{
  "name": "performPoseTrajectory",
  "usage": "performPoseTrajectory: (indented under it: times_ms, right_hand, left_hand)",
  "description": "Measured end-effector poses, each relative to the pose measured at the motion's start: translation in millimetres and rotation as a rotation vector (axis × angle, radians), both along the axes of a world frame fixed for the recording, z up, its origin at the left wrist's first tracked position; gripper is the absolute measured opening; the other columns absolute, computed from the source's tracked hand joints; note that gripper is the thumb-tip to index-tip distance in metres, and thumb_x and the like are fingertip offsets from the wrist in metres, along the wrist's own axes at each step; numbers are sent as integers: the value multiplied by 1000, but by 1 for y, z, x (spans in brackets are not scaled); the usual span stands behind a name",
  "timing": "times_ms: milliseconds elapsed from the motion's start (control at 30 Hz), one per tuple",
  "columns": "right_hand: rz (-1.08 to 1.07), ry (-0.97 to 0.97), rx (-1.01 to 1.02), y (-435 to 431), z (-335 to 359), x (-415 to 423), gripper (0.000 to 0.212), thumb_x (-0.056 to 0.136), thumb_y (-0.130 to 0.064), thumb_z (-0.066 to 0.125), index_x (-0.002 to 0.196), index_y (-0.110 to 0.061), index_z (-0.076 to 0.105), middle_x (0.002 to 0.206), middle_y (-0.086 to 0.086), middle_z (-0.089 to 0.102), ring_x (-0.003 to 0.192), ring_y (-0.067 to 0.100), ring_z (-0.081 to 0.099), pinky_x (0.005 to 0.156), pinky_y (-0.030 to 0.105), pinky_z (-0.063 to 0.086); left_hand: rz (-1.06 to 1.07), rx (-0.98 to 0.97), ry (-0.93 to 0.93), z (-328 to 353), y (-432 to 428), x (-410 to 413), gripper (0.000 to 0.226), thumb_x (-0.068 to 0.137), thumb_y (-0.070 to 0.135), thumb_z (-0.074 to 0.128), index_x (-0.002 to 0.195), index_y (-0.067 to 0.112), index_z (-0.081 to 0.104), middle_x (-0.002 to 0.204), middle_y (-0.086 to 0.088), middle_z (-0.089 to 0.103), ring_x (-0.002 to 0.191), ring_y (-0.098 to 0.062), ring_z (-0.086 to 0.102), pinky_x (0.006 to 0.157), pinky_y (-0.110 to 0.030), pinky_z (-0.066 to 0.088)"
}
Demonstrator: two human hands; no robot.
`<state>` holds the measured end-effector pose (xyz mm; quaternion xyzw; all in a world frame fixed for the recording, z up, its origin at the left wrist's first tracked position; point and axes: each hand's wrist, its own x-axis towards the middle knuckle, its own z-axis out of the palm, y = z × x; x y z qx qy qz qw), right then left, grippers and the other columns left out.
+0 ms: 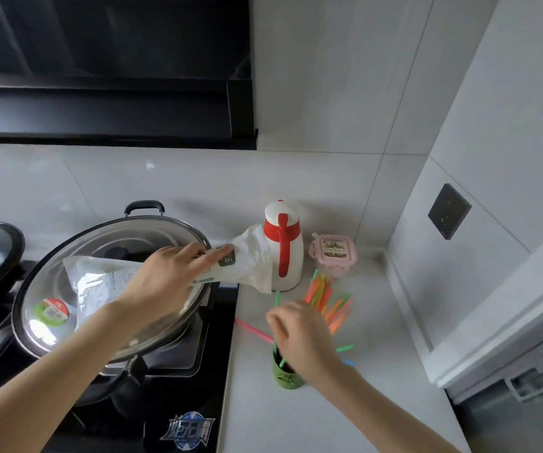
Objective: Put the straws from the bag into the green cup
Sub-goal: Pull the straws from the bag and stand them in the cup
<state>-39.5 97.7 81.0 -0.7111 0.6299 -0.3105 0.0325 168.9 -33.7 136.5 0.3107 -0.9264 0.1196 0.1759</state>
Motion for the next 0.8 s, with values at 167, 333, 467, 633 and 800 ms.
performPoseTrajectory:
  times_ms: [167,333,467,633,800]
  right_hand:
    - [147,553,209,-11,-14,54,27,40,-6,78,51,-15,56,56,2,56,59,21,55,65,31,54]
    - [57,1238,423,-13,-3,102,47,95,-32,44,130,0,50,137,32,44,131,49,33,111,66,7]
    - [134,1084,539,-2,4,108,32,91,-24,52,115,-5,62,123,27,55,119,43,46,111,62,16]
    - [91,454,52,0,37,55,21,48,-1,69,52,-19,59,58,-3,59,56,22,56,58,29,45]
    - [-276,70,-189,-2,64,-49,14,79,-8,58,81,-8,72,80,6,73,71,29,66,65,35,53]
  left_hand:
    - [-11,-20,27,10,7,17,57,76,16,32,131,19,47,85,-10,65,53,-30,57,48,-33,48]
    - [75,3,-10,7,2,34,82,61,-8,57,136,22,40,91,-12,65,59,-30,59,50,-33,49]
    - [140,24,2,3,-5,50,100,54,-16,63,138,28,31,92,-9,63,60,-30,56,49,-33,48]
    - [114,3,30,7,-9,48,94,54,-15,60,136,25,37,87,-10,63,55,-30,54,46,-28,37]
    - [-2,49,16,0,-15,13,90,56,-14,60,134,25,38,85,-10,62,53,-31,54,47,-31,43]
